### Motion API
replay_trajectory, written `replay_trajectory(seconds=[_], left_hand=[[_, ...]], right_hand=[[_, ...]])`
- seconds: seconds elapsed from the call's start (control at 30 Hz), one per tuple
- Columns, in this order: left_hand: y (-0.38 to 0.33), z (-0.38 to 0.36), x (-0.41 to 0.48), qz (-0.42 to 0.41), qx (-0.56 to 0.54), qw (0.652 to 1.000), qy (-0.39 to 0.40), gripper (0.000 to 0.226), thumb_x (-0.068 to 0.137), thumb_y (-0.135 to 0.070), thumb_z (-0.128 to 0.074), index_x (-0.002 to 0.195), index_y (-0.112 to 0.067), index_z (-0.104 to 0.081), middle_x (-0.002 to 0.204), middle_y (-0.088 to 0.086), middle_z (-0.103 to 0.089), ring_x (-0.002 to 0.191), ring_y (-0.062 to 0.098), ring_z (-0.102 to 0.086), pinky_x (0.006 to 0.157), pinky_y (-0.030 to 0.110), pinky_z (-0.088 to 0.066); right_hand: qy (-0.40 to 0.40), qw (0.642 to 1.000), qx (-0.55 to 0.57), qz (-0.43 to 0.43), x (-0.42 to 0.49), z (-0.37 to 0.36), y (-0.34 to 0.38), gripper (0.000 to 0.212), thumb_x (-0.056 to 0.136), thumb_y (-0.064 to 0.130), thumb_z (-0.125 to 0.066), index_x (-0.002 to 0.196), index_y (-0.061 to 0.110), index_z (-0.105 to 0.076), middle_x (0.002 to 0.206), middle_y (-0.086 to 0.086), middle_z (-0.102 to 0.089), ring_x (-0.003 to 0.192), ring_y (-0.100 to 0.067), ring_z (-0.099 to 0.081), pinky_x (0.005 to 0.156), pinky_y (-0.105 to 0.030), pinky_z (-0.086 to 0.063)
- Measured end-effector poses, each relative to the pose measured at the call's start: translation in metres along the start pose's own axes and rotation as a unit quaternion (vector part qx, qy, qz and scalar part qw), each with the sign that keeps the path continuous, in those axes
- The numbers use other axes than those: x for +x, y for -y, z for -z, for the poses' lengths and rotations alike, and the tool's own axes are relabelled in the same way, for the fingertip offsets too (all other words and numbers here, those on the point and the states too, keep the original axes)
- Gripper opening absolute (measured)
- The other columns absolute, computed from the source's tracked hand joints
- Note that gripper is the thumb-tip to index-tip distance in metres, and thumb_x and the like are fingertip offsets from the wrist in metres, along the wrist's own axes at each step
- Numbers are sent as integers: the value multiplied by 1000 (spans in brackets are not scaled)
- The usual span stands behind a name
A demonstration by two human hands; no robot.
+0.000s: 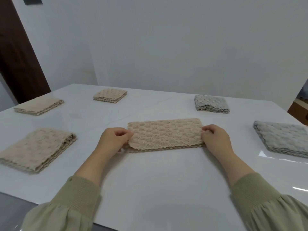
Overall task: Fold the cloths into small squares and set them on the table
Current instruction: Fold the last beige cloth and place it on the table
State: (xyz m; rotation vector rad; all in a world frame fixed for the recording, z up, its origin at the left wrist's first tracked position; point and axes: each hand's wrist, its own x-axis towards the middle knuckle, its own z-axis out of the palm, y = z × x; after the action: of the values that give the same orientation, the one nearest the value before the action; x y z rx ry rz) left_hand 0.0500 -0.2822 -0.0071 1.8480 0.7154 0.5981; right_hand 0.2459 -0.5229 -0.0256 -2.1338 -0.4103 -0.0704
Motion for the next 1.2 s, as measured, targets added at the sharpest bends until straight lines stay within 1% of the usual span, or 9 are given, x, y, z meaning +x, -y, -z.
replay_trajectory(seconds=[0.17, 0.3, 0.43, 0.53, 0.6, 0.7, 0.93, 1.07, 1.2], left_hand=[[1, -4, 1, -9, 36, 999, 17, 2, 80, -23, -74, 80, -21, -73, 53, -7, -56, 46, 8, -51, 44, 17, -40], [3, -4, 4, -7, 48, 998, 44, 14, 80, -8, -72, 89, -19, -70, 62, -2, -52, 45, 6, -47, 43, 14, -39], [5, -6, 14, -29, 9, 999, -33, 17, 82, -2, -67, 90, -16, -71, 65, -1, -55, 53, 16, -51, 50, 20, -44], [-1, -10, 19, -62, -65, 991, -102, 16, 84, -2, -66, 87, -17, -71, 76, 2, -62, 66, 20, -59, 65, 27, -53], [0, -9, 18, -84, -59, 989, -109, 17, 84, -4, -66, 82, -20, -71, 77, 3, -65, 69, 18, -60, 70, 32, -55], [11, -5, 16, -61, 38, 996, -54, 23, 82, -6, -67, 78, -28, -70, 73, -2, -59, 63, 16, -56, 64, 33, -53], [12, -5, 12, -52, 110, 992, -20, 23, 83, -6, -62, 89, -27, -68, 61, -4, -53, 50, 10, -50, 55, 18, -41], [11, -6, 11, -52, 122, 991, -20, 22, 84, -7, -63, 90, -27, -68, 66, -3, -54, 56, 12, -51, 57, 19, -42], [12, -5, 8, -57, 150, 987, -6, 26, 81, -5, -63, 86, -29, -68, 68, -1, -56, 63, 15, -54, 67, 28, -47]], right_hand=[[-16, 1000, -4, 9, 2, 1, -2, 20, 84, 9, -54, 100, 15, -64, 83, -2, -57, 82, -22, -55, 70, -28, -35], [-19, 1000, -2, -5, 5, 2, -5, 18, 82, 10, -56, 96, 17, -65, 80, -3, -59, 79, -22, -55, 69, -29, -38], [-57, 997, 29, 38, 7, -2, -2, 18, 82, 4, -56, 92, 16, -66, 80, -2, -61, 80, -20, -57, 69, -24, -38], [-147, 979, 108, 90, 3, -1, 12, 15, 84, 3, -58, 88, 15, -67, 80, 3, -63, 77, -11, -55, 67, -4, -37], [-117, 985, 85, 90, 2, -4, 11, 15, 83, 2, -58, 85, 15, -66, 77, 4, -61, 74, -11, -54, 64, -9, -36], [-45, 997, -8, 56, 1, -5, 0, 17, 82, 4, -56, 81, 19, -63, 69, 5, -54, 75, -18, -52, 66, -25, -33], [-63, 997, -16, 46, -2, 1, -1, 14, 83, 5, -56, 81, 18, -61, 67, 8, -52, 73, -18, -50, 66, -26, -32], [-55, 997, -42, 43, 0, 3, -1, 18, 79, 3, -53, 78, 18, -62, 67, 8, -51, 74, -20, -50, 68, -27, -34], [-45, 995, -80, 42, 0, 2, -3, 16, 80, 3, -54, 80, 17, -62, 65, 11, -49, 77, -20, -50, 75, -33, -41]])
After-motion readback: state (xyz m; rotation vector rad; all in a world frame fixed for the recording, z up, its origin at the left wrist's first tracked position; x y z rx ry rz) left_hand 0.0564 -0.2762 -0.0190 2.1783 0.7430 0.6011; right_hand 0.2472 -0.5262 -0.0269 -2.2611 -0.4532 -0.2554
